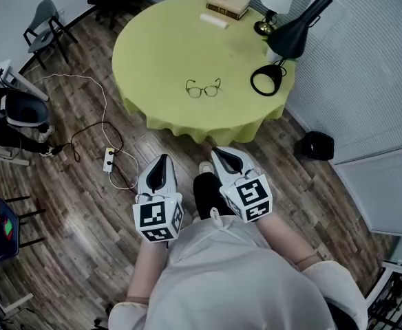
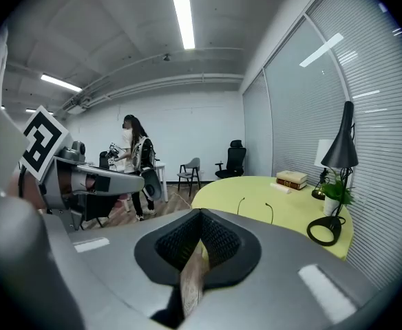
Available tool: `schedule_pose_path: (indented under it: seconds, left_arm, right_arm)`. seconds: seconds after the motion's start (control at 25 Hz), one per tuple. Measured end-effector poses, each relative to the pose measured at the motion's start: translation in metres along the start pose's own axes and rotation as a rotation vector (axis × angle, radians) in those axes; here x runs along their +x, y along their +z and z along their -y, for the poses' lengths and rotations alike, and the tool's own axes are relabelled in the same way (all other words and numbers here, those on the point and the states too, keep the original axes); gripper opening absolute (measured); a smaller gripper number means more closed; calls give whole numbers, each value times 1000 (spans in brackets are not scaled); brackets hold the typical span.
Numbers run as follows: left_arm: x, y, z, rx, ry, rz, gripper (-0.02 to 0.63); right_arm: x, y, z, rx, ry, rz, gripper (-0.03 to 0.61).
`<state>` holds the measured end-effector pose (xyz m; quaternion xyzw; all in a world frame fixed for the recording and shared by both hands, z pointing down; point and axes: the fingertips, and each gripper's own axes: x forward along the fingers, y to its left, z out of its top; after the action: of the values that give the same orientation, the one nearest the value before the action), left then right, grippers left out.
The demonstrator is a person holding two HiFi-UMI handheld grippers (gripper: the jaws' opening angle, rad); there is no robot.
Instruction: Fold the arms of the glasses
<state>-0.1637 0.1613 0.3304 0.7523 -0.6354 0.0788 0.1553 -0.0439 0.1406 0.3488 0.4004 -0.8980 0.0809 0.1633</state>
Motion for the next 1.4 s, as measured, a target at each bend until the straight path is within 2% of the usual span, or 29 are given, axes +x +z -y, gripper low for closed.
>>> schedule_pose_path:
  seconds: [0.32, 0.52, 0.64, 0.84, 1.0, 1.24, 1.4]
  left_arm:
    - [142, 46, -9, 0, 32, -14, 6]
    - [227, 60, -7, 24, 32, -42, 6]
    - [266, 64, -8, 11, 22, -62, 6]
    - [308, 48, -12, -2, 37, -120, 6]
    - [325, 23, -22, -23, 41, -183, 6]
    - [344, -5, -28, -84, -36, -206, 6]
    - [355, -20, -29, -110, -103, -229, 6]
  right_arm:
    - [97, 33, 110, 2, 41, -6, -2]
    - [149, 43, 173, 8, 57, -33, -2]
    - [175, 43, 204, 21, 49, -53, -2]
    - [202, 10, 256, 45, 1, -152, -2]
    - [217, -23, 271, 57, -2, -234, -1]
    - [241, -74, 284, 112, -36, -373, 0]
    - [255, -99, 287, 55, -32, -435, 0]
